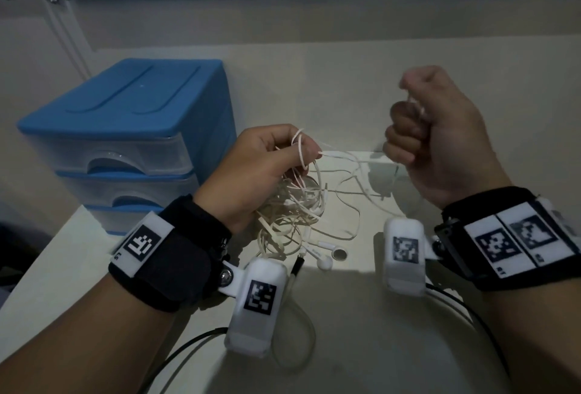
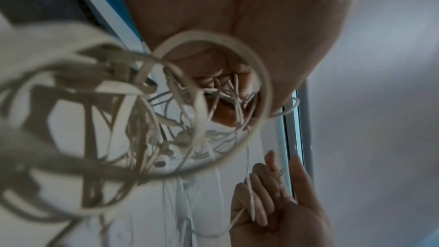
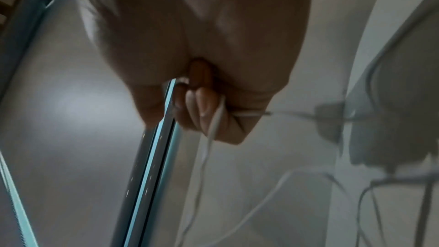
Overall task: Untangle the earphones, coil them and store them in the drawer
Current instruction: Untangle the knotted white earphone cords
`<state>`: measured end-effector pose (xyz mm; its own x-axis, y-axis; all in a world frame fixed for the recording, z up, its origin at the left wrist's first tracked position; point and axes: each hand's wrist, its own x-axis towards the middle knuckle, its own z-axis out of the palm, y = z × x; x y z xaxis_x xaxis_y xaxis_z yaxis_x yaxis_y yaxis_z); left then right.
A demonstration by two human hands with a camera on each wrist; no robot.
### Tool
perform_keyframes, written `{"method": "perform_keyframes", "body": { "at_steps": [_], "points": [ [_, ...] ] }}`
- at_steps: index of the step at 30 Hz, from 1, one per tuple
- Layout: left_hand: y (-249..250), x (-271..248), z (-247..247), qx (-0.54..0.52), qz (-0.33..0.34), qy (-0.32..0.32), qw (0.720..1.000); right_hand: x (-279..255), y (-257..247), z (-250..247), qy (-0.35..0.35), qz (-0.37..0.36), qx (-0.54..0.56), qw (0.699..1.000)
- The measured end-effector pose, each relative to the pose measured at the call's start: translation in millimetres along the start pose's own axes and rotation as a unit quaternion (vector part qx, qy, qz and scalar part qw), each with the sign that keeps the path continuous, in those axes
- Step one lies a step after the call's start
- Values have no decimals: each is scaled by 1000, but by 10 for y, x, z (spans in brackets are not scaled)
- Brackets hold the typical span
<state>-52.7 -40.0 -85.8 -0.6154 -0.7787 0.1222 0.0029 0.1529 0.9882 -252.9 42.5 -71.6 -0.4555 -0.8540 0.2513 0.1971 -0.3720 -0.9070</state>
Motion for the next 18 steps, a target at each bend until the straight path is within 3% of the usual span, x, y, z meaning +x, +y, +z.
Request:
{"method": "perform_keyframes", "body": {
  "at_steps": [3, 7, 10, 12, 15, 18],
  "points": [
    [-7, 11, -13, -17, 24, 14, 999, -49, 15, 45, -78, 2, -116, 990],
    [-20, 18, -5, -14, 46, 7, 999, -110, 94, 85, -194, 30, -264, 944],
    [-12, 12, 2, -21, 48, 2, 999, -133, 125, 119, -224, 29, -285, 931],
    [-5, 13, -4, -23, 53, 2, 998, -114, 102, 112, -201, 17, -252, 946],
    [-4, 23, -18, -20, 64, 12, 998, -42, 55, 42, -109, -8, -166, 980],
    [-4, 21, -16, -25, 65, 6, 998, 5, 44, -11, -25, -25, -135, 990]
  ]
}}
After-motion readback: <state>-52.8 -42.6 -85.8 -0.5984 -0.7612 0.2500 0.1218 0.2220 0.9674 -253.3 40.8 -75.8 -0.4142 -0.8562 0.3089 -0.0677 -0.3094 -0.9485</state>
